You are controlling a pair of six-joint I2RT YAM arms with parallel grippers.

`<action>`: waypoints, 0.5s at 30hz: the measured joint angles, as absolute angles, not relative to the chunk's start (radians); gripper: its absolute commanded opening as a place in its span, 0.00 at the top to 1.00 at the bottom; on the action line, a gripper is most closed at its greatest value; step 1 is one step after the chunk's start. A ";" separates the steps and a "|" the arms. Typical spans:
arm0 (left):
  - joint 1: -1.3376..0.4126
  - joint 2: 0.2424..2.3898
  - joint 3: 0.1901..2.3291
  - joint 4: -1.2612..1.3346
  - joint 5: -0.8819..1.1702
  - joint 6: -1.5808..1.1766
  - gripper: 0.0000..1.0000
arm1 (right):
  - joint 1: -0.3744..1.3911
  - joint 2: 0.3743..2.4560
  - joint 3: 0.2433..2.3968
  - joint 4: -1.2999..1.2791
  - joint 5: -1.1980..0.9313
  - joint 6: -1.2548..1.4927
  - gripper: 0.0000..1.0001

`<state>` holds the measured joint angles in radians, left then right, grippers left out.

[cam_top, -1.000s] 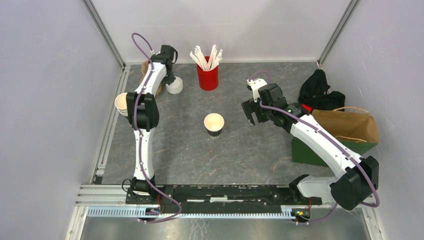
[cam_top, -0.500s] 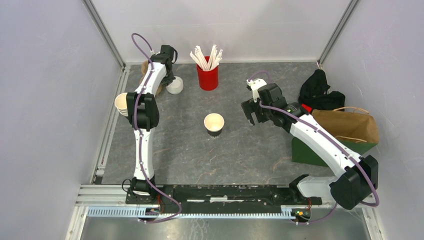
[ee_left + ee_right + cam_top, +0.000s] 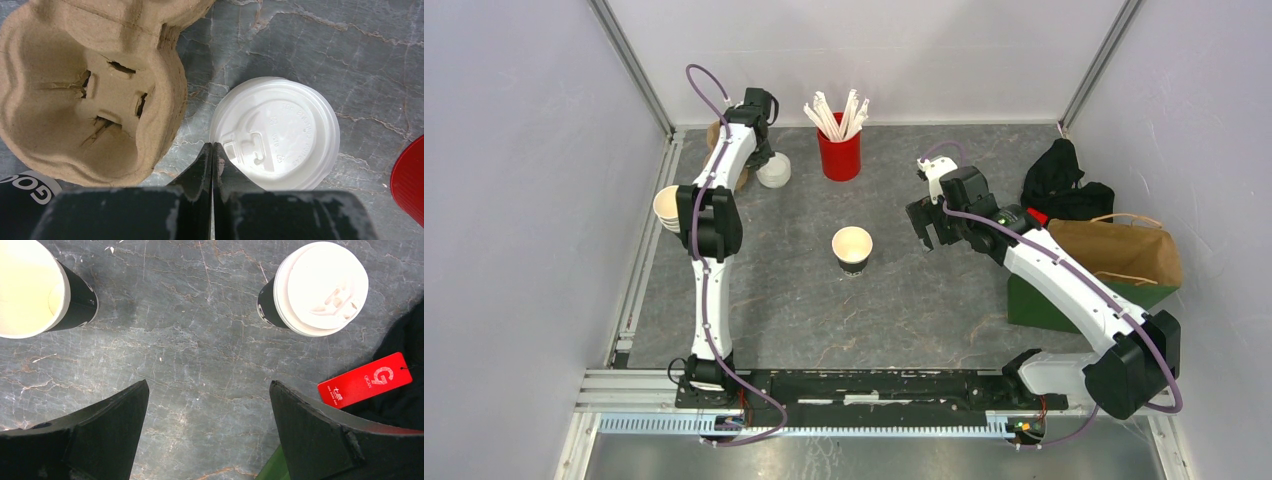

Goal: Pack the takeout coffee

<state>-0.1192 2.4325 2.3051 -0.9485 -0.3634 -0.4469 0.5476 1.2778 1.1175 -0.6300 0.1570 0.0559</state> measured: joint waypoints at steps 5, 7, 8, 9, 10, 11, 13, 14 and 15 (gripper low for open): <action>-0.116 2.432 2.308 -0.950 -0.347 -0.447 0.89 | 0.548 1.278 1.118 -0.629 0.157 0.056 0.02; -0.112 2.432 2.308 -0.951 -0.335 -0.447 0.86 | 0.548 1.278 1.118 -0.628 0.157 0.056 0.02; -0.112 2.432 2.308 -0.952 -0.332 -0.447 0.86 | 0.548 1.278 1.118 -0.628 0.157 0.056 0.02; -0.109 2.432 2.308 -0.953 -0.329 -0.447 0.86 | 0.548 1.278 1.118 -0.628 0.157 0.056 0.02; -0.108 2.432 2.308 -0.955 -0.327 -0.447 0.86 | 0.548 1.278 1.118 -0.628 0.157 0.056 0.02; -0.107 2.432 2.308 -0.957 -0.322 -0.447 0.87 | 0.548 1.278 1.118 -0.627 0.157 0.056 0.02; -0.106 2.432 2.308 -0.958 -0.314 -0.447 0.88 | 0.548 1.278 1.118 -0.627 0.157 0.056 0.02; -0.105 2.432 2.308 -0.960 -0.312 -0.447 0.89 | 0.548 1.278 1.118 -0.626 0.156 0.056 0.02; -0.105 2.432 2.308 -0.963 -0.311 -0.447 0.90 | 0.548 1.278 1.118 -0.626 0.155 0.056 0.02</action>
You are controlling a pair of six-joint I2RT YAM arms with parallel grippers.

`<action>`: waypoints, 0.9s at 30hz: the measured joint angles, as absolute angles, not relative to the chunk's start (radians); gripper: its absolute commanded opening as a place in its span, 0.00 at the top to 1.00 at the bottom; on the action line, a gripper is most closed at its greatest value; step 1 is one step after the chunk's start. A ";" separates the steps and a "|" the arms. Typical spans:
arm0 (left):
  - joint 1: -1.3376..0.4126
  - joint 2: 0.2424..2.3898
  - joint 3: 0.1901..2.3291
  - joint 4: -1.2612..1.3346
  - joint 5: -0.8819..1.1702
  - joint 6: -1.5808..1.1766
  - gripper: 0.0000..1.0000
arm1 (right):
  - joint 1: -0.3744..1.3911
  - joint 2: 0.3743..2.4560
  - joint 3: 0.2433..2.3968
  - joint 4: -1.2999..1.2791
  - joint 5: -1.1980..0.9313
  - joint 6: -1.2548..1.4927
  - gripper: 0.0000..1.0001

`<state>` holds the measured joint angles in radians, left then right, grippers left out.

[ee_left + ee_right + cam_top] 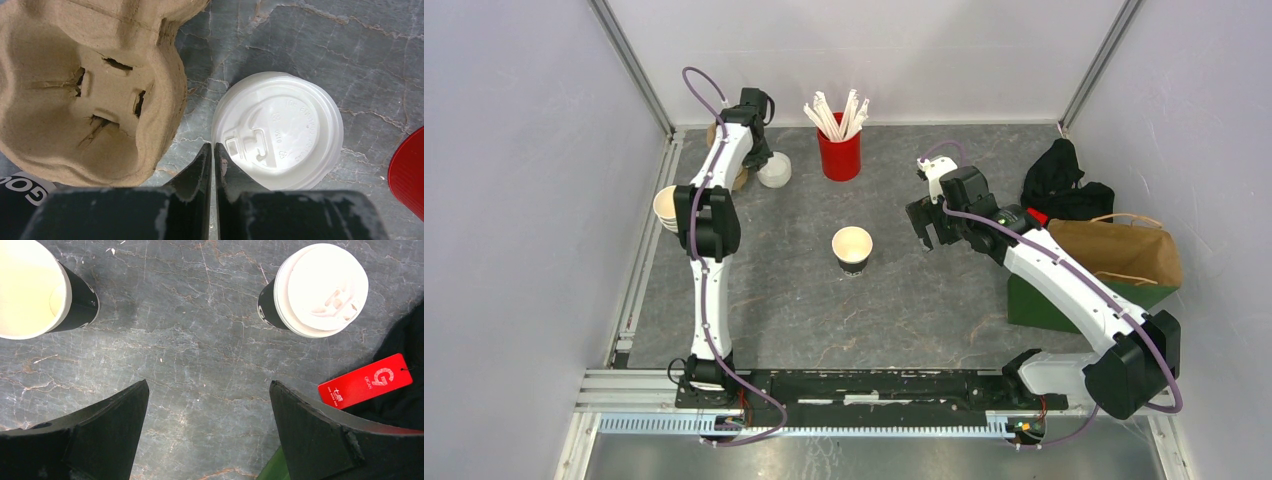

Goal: Pack the takeout coffee

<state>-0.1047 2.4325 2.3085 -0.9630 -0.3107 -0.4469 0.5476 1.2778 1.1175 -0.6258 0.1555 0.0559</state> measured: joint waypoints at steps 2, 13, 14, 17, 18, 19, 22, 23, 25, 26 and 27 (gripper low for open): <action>-0.104 2.432 2.308 -0.966 -0.309 -0.447 0.93 | 0.548 1.278 1.118 -0.626 0.155 0.056 0.02; -0.102 2.432 2.325 -0.976 -0.308 -0.447 0.98 | 0.548 1.278 1.118 -0.623 0.154 0.056 0.02; -0.102 2.432 2.329 -0.977 -0.308 -0.447 0.98 | 0.548 1.278 1.118 -0.623 0.154 0.056 0.02; -0.101 2.432 2.339 -0.982 -0.307 -0.448 0.98 | 0.548 1.277 1.118 -0.623 0.154 0.056 0.02; -0.101 2.432 2.342 -0.987 -0.307 -0.448 0.98 | 0.548 1.277 1.118 -0.623 0.154 0.056 0.02; -0.101 2.432 2.344 -0.991 -0.307 -0.448 0.98 | 0.548 1.277 1.118 -0.623 0.154 0.056 0.02; -0.100 2.432 2.344 -0.999 -0.305 -0.448 0.98 | 0.548 1.277 1.118 -0.623 0.154 0.056 0.02; -0.099 2.432 2.344 -1.002 -0.304 -0.448 0.98 | 0.548 1.277 1.118 -0.623 0.153 0.056 0.02; -0.097 2.432 2.344 -1.002 -0.302 -0.448 0.96 | 0.548 1.277 1.118 -0.623 0.149 0.056 0.02; -0.096 2.432 2.344 -1.002 -0.296 -0.448 0.85 | 0.548 1.277 1.118 -0.623 0.148 0.056 0.02; -0.095 2.432 2.344 -1.002 -0.288 -0.448 0.76 | 0.548 1.277 1.118 -0.623 0.146 0.056 0.02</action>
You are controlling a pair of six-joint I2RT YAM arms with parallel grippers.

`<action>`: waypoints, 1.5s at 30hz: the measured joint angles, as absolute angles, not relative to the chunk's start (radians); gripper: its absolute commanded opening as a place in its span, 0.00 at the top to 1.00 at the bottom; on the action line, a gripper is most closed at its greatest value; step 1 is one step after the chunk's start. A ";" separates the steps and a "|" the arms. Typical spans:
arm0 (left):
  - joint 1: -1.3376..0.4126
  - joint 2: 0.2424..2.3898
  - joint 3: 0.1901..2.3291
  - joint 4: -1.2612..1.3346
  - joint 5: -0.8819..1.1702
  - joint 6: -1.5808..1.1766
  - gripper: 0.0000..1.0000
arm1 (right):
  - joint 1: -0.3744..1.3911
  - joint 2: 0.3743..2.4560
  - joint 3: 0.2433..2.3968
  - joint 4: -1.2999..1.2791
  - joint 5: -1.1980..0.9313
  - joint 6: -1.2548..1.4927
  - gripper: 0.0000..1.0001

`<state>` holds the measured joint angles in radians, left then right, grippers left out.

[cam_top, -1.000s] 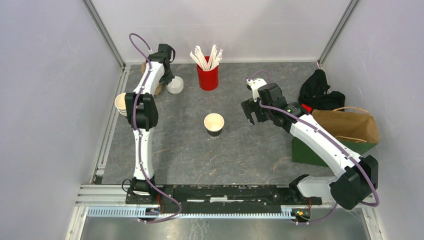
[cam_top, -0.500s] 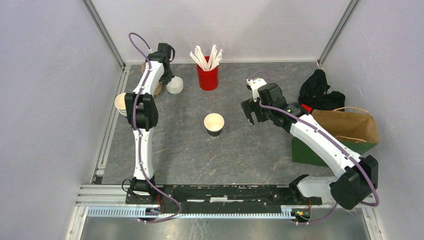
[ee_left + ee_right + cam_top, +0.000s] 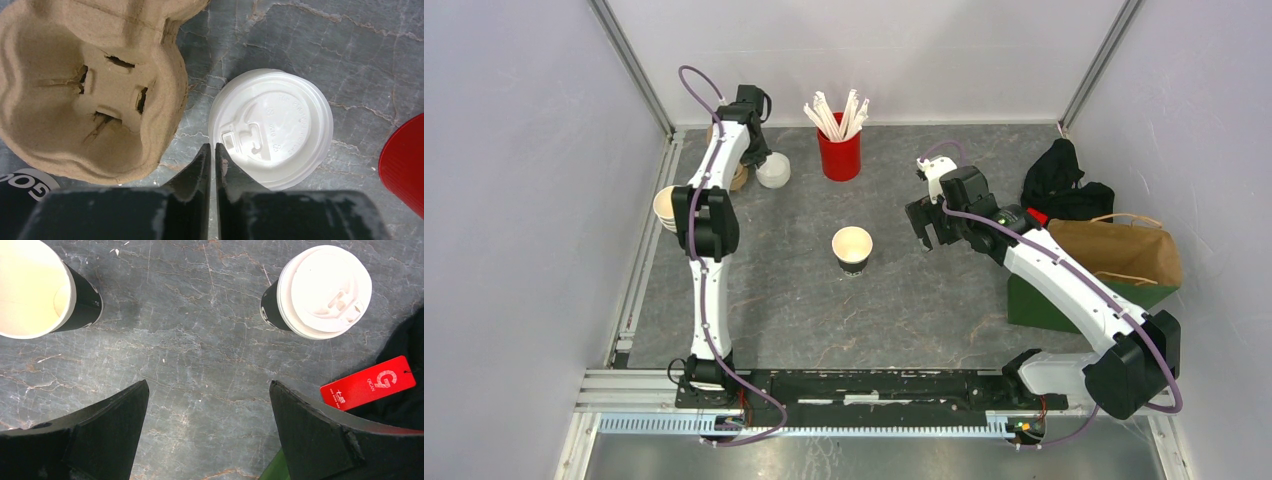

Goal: Pack the takeout coffee

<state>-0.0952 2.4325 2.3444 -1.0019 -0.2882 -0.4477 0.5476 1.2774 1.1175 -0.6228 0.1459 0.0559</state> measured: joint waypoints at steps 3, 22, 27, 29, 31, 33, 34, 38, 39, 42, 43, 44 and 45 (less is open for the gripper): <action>-0.089 2.432 2.344 -1.002 -0.262 -0.448 0.68 | 0.548 1.277 1.118 -0.623 0.139 0.056 0.02; -0.084 2.449 2.344 -1.002 -0.235 -0.448 0.78 | 0.548 1.277 1.118 -0.622 0.136 0.056 0.02; -0.084 2.449 2.344 -1.002 -0.236 -0.448 0.76 | 0.548 1.277 1.118 -0.622 0.136 0.056 0.02; -0.084 2.449 2.344 -1.002 -0.237 -0.448 0.75 | 0.548 1.277 1.118 -0.622 0.136 0.056 0.02; -0.084 2.449 2.344 -1.002 -0.238 -0.448 0.74 | 0.548 1.277 1.118 -0.622 0.136 0.056 0.02; -0.085 2.449 2.344 -1.002 -0.243 -0.448 0.73 | 0.548 1.277 1.118 -0.622 0.136 0.056 0.02; -0.085 2.449 2.344 -1.002 -0.247 -0.448 0.72 | 0.548 1.277 1.118 -0.622 0.136 0.056 0.02; -0.084 2.449 2.344 -1.002 -0.261 -0.448 0.78 | 0.548 1.277 1.118 -0.622 0.136 0.056 0.02; -0.084 2.449 2.344 -1.002 -0.261 -0.448 0.79 | 0.548 1.277 1.118 -0.622 0.136 0.056 0.02; -0.084 2.449 2.344 -1.001 -0.262 -0.447 0.79 | 0.548 1.277 1.118 -0.622 0.136 0.056 0.02; -0.084 2.449 2.344 -1.001 -0.262 -0.447 0.79 | 0.548 1.278 1.118 -0.622 0.135 0.056 0.02; -0.084 2.449 2.344 -1.001 -0.262 -0.447 0.80 | 0.548 1.277 1.118 -0.622 0.136 0.056 0.02; -0.084 2.449 2.344 -1.001 -0.262 -0.447 0.80 | 0.548 1.278 1.118 -0.622 0.136 0.056 0.02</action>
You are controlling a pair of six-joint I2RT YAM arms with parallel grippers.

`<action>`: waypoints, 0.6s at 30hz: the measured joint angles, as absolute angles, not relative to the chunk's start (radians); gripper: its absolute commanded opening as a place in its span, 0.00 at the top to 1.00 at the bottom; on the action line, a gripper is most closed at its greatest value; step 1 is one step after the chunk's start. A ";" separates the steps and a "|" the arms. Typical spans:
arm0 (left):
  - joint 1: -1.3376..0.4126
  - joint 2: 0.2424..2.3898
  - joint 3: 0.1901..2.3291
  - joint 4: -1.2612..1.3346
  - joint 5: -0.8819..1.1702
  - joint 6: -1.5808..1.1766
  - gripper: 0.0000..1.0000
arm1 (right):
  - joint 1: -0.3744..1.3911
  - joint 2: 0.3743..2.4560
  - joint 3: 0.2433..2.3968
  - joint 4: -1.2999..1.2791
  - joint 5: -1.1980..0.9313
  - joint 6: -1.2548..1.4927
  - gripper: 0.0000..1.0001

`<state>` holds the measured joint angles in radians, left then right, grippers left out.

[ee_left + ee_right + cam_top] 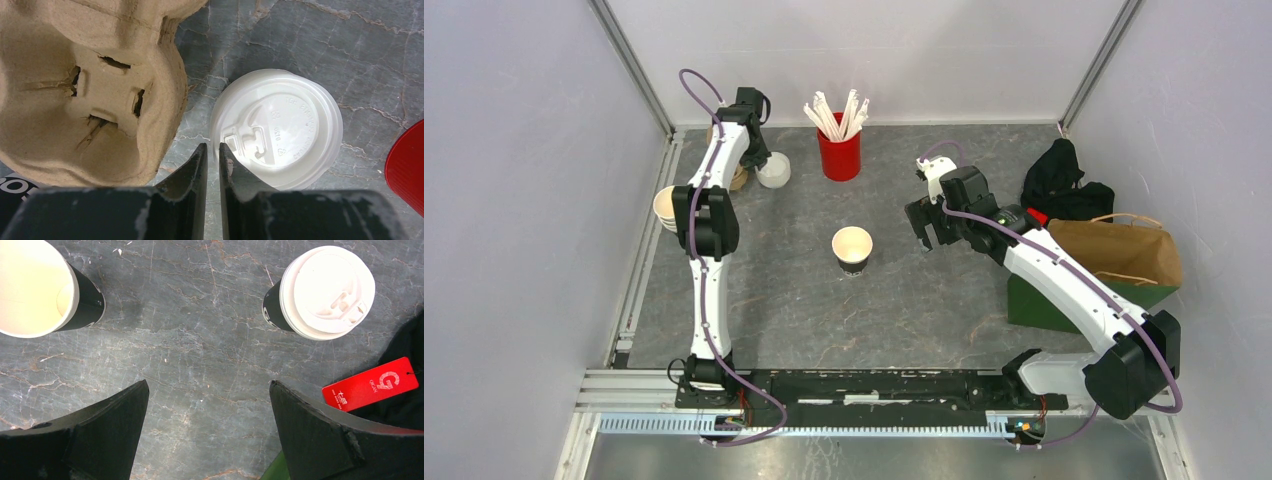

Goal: Pack the takeout coffee

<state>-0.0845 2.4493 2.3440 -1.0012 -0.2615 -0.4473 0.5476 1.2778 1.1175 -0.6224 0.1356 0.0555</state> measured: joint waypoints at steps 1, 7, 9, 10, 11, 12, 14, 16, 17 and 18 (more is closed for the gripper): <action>-0.085 2.449 2.344 -1.001 -0.261 -0.447 0.80 | 0.548 1.277 1.118 -0.622 0.136 0.056 0.02; -0.084 2.449 2.344 -1.001 -0.262 -0.447 0.84 | 0.548 1.277 1.118 -0.622 0.136 0.056 0.02; -0.084 2.449 2.344 -1.001 -0.262 -0.447 0.85 | 0.548 1.277 1.118 -0.622 0.135 0.056 0.02; -0.084 2.449 2.344 -1.001 -0.262 -0.447 0.85 | 0.548 1.277 1.118 -0.622 0.135 0.056 0.02; -0.085 2.449 2.344 -1.001 -0.262 -0.447 0.85 | 0.548 1.278 1.118 -0.622 0.136 0.056 0.02; -0.085 2.449 2.344 -1.001 -0.262 -0.447 0.85 | 0.548 1.277 1.118 -0.622 0.136 0.056 0.02; -0.084 2.449 2.344 -1.001 -0.263 -0.447 0.85 | 0.548 1.278 1.118 -0.622 0.135 0.056 0.02; -0.084 2.449 2.344 -1.001 -0.265 -0.447 0.85 | 0.548 1.278 1.118 -0.622 0.135 0.056 0.02; -0.084 2.449 2.344 -1.001 -0.265 -0.447 0.85 | 0.548 1.277 1.117 -0.622 0.135 0.056 0.02; -0.084 2.450 2.344 -1.001 -0.265 -0.447 0.85 | 0.548 1.277 1.117 -0.622 0.135 0.056 0.02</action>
<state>-0.0845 2.4496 2.3440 -1.0012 -0.2653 -0.4473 0.5476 1.2774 1.1172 -0.6216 0.1352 0.0555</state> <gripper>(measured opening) 0.152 0.979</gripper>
